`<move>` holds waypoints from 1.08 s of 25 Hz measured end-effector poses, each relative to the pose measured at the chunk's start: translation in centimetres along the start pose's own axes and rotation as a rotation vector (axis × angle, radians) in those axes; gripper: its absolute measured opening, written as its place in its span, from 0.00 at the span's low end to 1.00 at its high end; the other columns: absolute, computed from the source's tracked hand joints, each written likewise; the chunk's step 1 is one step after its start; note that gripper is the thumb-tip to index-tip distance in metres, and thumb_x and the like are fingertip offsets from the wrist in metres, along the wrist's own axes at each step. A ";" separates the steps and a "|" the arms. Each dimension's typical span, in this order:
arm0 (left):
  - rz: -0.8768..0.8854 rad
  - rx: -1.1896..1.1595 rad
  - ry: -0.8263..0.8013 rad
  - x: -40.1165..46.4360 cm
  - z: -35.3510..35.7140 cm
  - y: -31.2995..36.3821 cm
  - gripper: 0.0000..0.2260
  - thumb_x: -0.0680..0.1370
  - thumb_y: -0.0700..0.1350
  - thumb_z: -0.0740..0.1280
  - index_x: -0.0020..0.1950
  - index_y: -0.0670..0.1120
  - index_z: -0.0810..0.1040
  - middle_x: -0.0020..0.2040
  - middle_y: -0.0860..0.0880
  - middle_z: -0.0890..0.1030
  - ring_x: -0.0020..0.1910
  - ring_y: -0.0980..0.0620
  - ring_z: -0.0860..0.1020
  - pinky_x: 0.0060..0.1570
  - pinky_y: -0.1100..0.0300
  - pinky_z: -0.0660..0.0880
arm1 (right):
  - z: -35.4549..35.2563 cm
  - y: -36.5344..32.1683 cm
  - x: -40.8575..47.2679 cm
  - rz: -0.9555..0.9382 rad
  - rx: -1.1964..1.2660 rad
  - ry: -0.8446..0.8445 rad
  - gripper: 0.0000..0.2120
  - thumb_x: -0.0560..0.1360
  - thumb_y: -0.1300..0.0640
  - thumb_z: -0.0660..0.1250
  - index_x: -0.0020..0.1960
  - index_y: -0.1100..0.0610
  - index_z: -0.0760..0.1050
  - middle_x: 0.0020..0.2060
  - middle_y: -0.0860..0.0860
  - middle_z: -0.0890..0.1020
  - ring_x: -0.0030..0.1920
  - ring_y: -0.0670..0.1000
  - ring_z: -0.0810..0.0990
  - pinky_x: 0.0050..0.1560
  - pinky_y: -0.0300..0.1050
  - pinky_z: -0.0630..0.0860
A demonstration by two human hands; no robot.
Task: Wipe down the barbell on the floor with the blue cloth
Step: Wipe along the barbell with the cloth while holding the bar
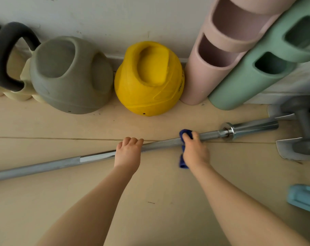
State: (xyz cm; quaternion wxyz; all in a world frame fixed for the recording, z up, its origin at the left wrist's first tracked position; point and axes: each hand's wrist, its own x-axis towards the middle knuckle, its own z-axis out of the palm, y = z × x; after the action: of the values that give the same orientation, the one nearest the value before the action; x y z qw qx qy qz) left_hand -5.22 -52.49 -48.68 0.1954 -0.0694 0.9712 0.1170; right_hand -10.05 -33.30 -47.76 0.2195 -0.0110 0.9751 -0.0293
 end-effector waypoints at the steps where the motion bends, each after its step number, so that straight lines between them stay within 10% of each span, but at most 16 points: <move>1: 0.041 -0.004 0.006 0.0 0.2 1.0 0.25 0.76 0.34 0.59 0.73 0.48 0.63 0.68 0.48 0.70 0.69 0.45 0.64 0.67 0.54 0.62 | 0.3 -0.3 -0.4 -0.102 0.009 -0.013 0.22 0.76 0.60 0.61 0.68 0.48 0.65 0.70 0.52 0.63 0.55 0.62 0.75 0.50 0.50 0.73; 4: 0.139 -0.033 0.085 0.4 1.1 3.5 0.23 0.76 0.36 0.62 0.70 0.47 0.67 0.66 0.47 0.73 0.66 0.44 0.68 0.63 0.52 0.65 | 0.1 2.7 0.8 -0.270 -0.081 0.017 0.22 0.76 0.60 0.59 0.68 0.46 0.64 0.72 0.49 0.63 0.56 0.61 0.73 0.50 0.48 0.72; 8: 0.113 -0.004 0.037 1.4 1.2 4.5 0.18 0.78 0.41 0.63 0.68 0.47 0.70 0.63 0.47 0.75 0.62 0.43 0.72 0.57 0.53 0.68 | -0.8 7.8 2.7 0.143 -0.098 0.122 0.20 0.77 0.61 0.59 0.67 0.49 0.66 0.68 0.53 0.68 0.55 0.63 0.74 0.48 0.50 0.73; 13: 0.047 0.046 0.063 2.2 1.1 5.6 0.10 0.75 0.39 0.66 0.56 0.45 0.77 0.51 0.45 0.79 0.50 0.42 0.76 0.45 0.54 0.71 | 0.2 8.3 1.6 -0.187 -0.031 0.066 0.22 0.75 0.60 0.60 0.68 0.47 0.66 0.73 0.47 0.63 0.55 0.60 0.74 0.51 0.48 0.73; 18: 0.097 0.086 0.096 2.0 1.7 5.2 0.13 0.57 0.35 0.80 0.36 0.43 0.79 0.30 0.46 0.77 0.27 0.44 0.76 0.26 0.60 0.69 | -1.0 8.2 2.9 0.150 0.150 0.111 0.17 0.72 0.64 0.62 0.59 0.52 0.71 0.66 0.51 0.70 0.52 0.62 0.77 0.42 0.47 0.69; 22: 0.044 0.059 0.068 1.8 1.0 5.9 0.09 0.73 0.36 0.69 0.52 0.45 0.80 0.47 0.45 0.79 0.45 0.42 0.78 0.39 0.56 0.70 | 0.1 6.1 0.5 -0.270 0.059 0.007 0.20 0.75 0.59 0.59 0.67 0.49 0.67 0.72 0.46 0.64 0.55 0.61 0.77 0.47 0.50 0.75; 27: 0.000 -0.184 0.009 1.9 -1.1 4.5 0.14 0.80 0.42 0.60 0.65 0.48 0.76 0.63 0.48 0.78 0.59 0.44 0.76 0.53 0.54 0.74 | -1.4 7.0 2.1 0.027 -0.046 0.048 0.18 0.73 0.62 0.62 0.62 0.53 0.68 0.63 0.54 0.71 0.53 0.61 0.77 0.45 0.48 0.74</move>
State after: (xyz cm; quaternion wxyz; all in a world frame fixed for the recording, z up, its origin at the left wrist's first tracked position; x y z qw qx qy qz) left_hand -8.18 -48.63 -47.54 0.1836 -0.0876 0.9573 0.2055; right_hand -12.62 -26.28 -47.81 0.1959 -0.0023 0.9806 -0.0042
